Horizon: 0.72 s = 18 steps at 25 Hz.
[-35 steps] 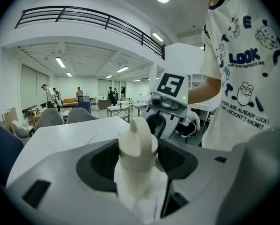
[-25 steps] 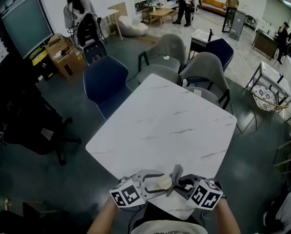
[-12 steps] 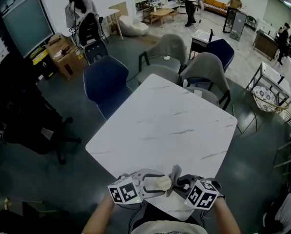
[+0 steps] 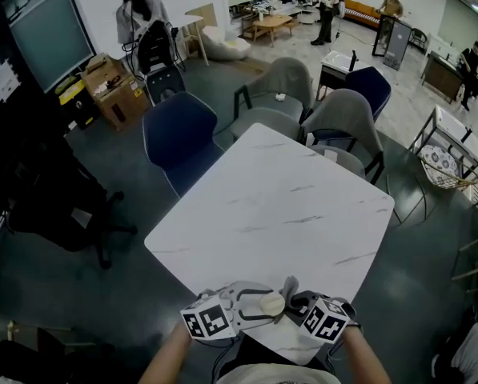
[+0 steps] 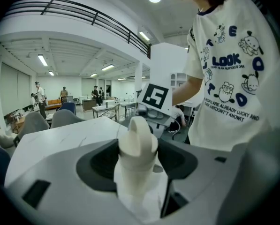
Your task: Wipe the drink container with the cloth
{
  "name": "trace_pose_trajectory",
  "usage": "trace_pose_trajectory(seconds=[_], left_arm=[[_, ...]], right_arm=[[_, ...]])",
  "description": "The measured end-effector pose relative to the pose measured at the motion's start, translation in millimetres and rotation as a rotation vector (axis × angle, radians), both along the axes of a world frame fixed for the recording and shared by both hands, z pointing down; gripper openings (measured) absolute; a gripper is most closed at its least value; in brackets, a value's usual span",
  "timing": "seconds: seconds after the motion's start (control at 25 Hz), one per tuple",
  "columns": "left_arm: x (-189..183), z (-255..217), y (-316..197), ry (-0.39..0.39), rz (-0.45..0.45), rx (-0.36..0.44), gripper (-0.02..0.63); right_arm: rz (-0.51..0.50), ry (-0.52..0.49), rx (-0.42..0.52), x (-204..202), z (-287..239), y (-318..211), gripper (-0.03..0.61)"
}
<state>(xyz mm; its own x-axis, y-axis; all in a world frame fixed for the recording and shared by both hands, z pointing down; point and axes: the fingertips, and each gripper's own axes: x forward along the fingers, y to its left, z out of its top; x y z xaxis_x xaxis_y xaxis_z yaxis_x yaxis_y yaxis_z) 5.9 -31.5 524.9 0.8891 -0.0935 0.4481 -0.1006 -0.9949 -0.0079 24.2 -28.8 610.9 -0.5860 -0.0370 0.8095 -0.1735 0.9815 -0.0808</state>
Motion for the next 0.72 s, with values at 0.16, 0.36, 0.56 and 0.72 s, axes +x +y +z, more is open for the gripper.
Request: trace_pose_trajectory(seconds=[0.16, 0.36, 0.56, 0.72], left_arm=[[-0.1, -0.2, -0.2, 0.001, -0.028, 0.001, 0.264], [4.0, -0.7, -2.1, 0.026, -0.103, 0.006, 0.264], [-0.6, 9.1, -4.3, 0.017, -0.267, 0.028, 0.264], [0.9, 7.9, -3.7, 0.044, -0.448, 0.033, 0.276]], right_arm=[[0.007, 0.013, -0.021, -0.7, 16.4, 3.1, 0.046], [0.014, 0.035, -0.045, 0.9, 34.4, 7.0, 0.046], [0.055, 0.027, -0.047, -1.1, 45.4, 6.9, 0.046], [0.089, 0.014, -0.052, 0.4, 49.5, 7.6, 0.046]])
